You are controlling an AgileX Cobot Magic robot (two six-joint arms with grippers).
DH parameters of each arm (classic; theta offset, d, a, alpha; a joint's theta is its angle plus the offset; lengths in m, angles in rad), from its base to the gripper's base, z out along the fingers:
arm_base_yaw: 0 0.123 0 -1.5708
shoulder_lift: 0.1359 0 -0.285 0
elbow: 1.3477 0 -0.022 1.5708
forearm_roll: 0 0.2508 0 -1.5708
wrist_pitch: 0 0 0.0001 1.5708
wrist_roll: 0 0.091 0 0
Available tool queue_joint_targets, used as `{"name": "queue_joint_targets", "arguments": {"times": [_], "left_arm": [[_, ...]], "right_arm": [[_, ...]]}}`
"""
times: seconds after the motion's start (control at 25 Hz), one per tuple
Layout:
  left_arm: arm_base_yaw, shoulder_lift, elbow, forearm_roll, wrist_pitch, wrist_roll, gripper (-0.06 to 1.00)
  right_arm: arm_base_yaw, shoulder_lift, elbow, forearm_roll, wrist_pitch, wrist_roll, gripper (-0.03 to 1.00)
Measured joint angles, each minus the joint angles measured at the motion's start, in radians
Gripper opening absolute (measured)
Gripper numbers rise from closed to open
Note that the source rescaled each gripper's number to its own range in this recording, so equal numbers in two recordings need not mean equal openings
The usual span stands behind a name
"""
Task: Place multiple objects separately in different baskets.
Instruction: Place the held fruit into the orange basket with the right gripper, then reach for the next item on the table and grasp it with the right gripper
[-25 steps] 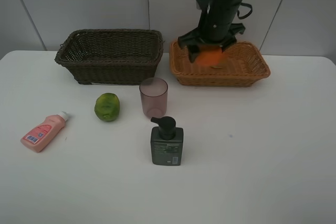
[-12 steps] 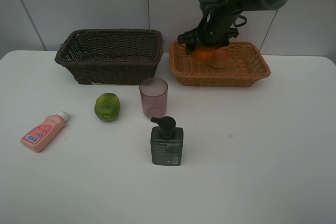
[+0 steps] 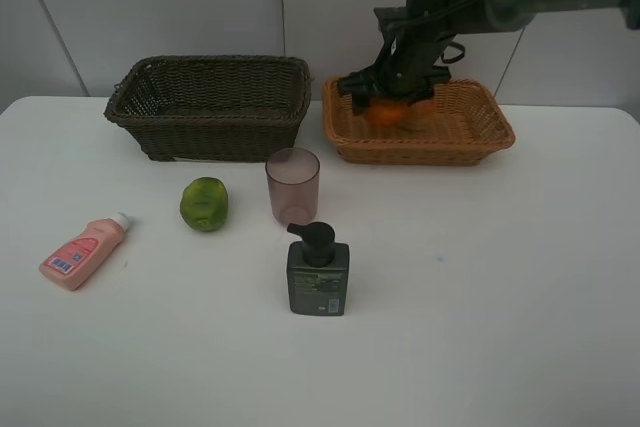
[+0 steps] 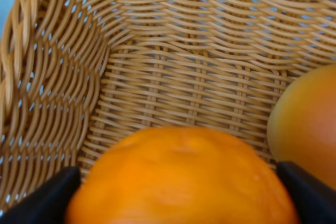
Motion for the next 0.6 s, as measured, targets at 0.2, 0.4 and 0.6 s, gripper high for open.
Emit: {"name": "queue_joint_targets", "arguments": {"times": [0.2,0.4,0.6], "left_arm": [[0.0,0.0,0.0,0.0,0.0,0.0,0.97],[0.0,0.0,0.0,0.0,0.0,0.0,0.97],[0.0,0.0,0.0,0.0,0.0,0.0,0.97]], "right_arm": [[0.0,-0.001,0.0,-0.003,0.003,0.008,0.92],[0.0,-0.027,0.0,-0.003,0.029,0.008,0.92],[0.0,-0.08,0.0,-0.005,0.141,0.008,0.92]]}}
